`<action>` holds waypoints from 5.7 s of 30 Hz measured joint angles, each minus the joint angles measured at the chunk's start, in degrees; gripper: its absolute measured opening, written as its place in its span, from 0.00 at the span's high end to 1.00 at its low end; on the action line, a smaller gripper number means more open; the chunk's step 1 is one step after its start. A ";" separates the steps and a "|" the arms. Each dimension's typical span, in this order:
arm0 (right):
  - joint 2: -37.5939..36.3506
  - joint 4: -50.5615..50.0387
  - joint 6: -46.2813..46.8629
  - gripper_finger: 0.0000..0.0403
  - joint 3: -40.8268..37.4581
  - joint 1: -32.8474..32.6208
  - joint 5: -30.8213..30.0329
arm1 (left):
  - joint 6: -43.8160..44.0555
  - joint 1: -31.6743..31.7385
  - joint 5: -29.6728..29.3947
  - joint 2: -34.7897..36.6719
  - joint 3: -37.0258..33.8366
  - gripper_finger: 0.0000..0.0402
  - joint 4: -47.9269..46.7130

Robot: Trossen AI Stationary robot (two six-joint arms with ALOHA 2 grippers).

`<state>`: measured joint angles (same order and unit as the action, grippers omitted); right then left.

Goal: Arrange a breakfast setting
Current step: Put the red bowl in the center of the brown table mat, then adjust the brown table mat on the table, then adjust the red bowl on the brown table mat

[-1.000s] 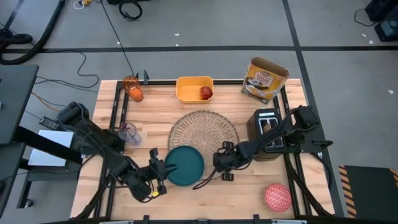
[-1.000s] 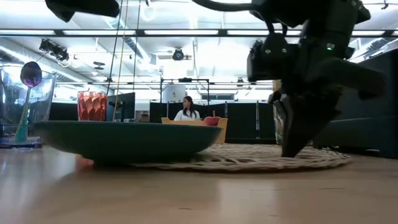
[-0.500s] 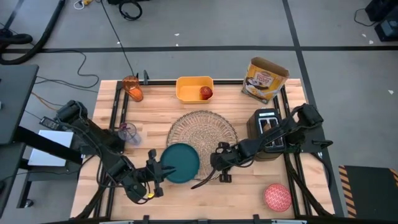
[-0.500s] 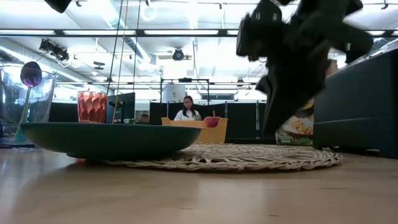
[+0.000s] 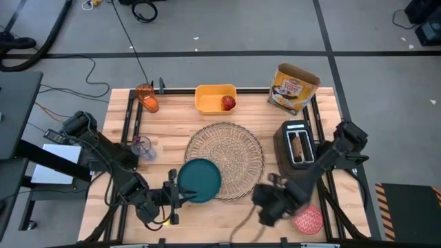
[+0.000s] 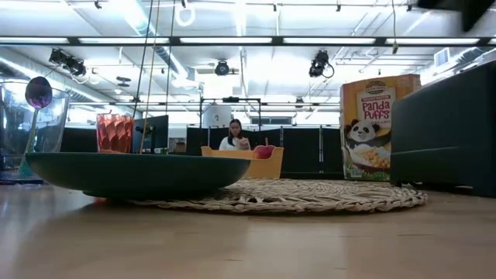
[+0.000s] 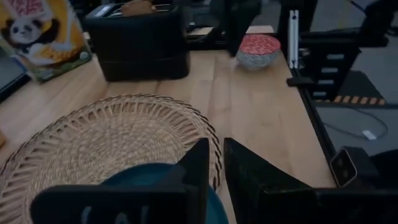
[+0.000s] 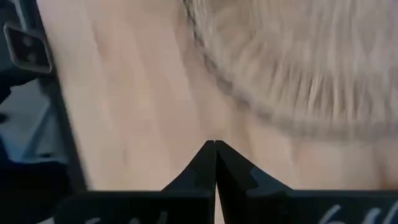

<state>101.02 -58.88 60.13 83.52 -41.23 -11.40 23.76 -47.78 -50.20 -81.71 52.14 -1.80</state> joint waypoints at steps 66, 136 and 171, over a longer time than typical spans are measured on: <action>0.19 6.06 8.90 0.95 1.85 0.42 3.69 | -9.43 -9.53 2.91 2.18 -0.01 0.86 2.65; -0.50 1.04 -57.03 0.53 -3.83 22.89 -1.33 | -16.08 4.87 1.06 19.47 -0.02 0.70 -16.55; 6.12 14.74 -62.25 0.53 1.95 23.97 -1.64 | -14.87 0.54 1.45 20.34 -0.02 0.70 -19.29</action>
<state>107.14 -44.14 -2.12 85.47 -17.26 -13.04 8.89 -47.24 -48.75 -61.37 52.12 -21.09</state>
